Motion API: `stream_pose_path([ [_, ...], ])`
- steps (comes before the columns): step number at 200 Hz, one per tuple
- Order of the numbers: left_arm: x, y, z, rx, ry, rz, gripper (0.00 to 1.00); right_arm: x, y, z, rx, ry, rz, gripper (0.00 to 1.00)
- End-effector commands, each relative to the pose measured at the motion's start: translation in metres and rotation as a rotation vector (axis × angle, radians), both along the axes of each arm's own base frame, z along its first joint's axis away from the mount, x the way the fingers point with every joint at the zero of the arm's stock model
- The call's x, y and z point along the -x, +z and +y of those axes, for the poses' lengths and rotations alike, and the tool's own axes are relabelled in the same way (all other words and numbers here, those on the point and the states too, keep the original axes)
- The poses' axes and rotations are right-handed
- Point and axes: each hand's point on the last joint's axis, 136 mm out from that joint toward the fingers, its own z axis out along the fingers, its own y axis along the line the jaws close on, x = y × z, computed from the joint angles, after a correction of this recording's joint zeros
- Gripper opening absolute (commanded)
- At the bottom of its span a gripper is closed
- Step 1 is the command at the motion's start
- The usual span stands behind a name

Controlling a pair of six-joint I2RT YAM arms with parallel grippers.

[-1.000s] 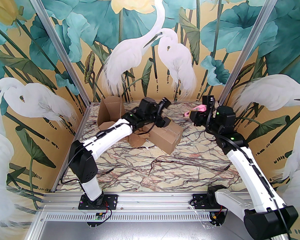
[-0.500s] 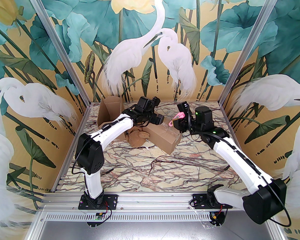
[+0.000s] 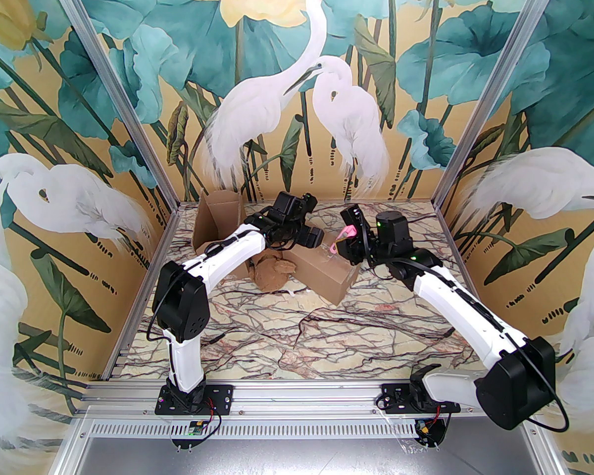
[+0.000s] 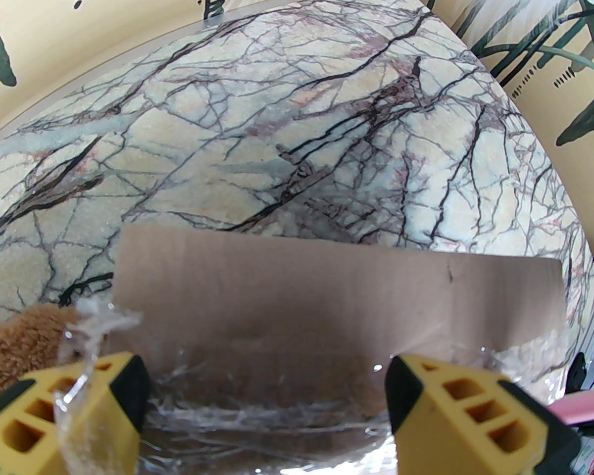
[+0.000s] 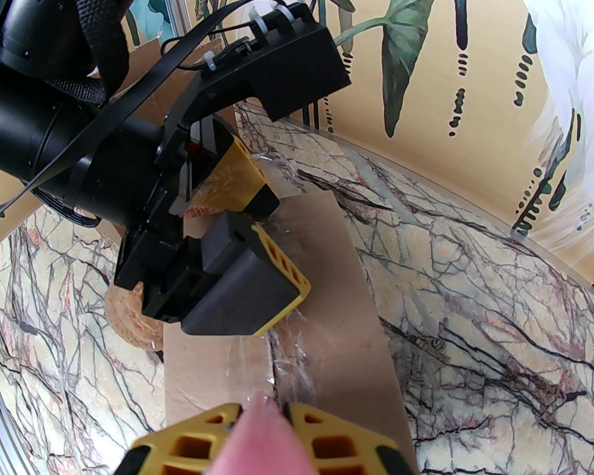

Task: Unpack the express box

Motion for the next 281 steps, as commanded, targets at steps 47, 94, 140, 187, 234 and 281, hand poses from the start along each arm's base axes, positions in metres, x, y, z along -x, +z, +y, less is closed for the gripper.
stream_pose_path([
  [47,0.016,-0.056,0.013,-0.110,-0.025,0.135,0.82,-0.004,0.031,-0.002,-0.003,-0.009,-0.157,0.00],
  [94,0.016,-0.059,0.014,-0.123,-0.030,0.138,0.81,-0.005,0.009,-0.005,0.057,-0.007,-0.112,0.00],
  [140,0.016,-0.062,0.016,-0.139,-0.026,0.142,0.81,-0.003,-0.006,-0.003,0.067,0.015,-0.076,0.00],
  [187,0.017,-0.065,0.018,-0.154,-0.024,0.147,0.81,0.006,-0.014,-0.001,0.054,0.037,-0.042,0.00],
  [234,0.017,-0.075,0.026,-0.204,-0.016,0.158,0.81,0.014,-0.013,-0.005,0.052,0.033,-0.032,0.00],
  [281,0.017,-0.084,0.028,-0.226,-0.006,0.178,0.81,0.026,-0.014,-0.010,0.053,0.031,-0.018,0.00],
])
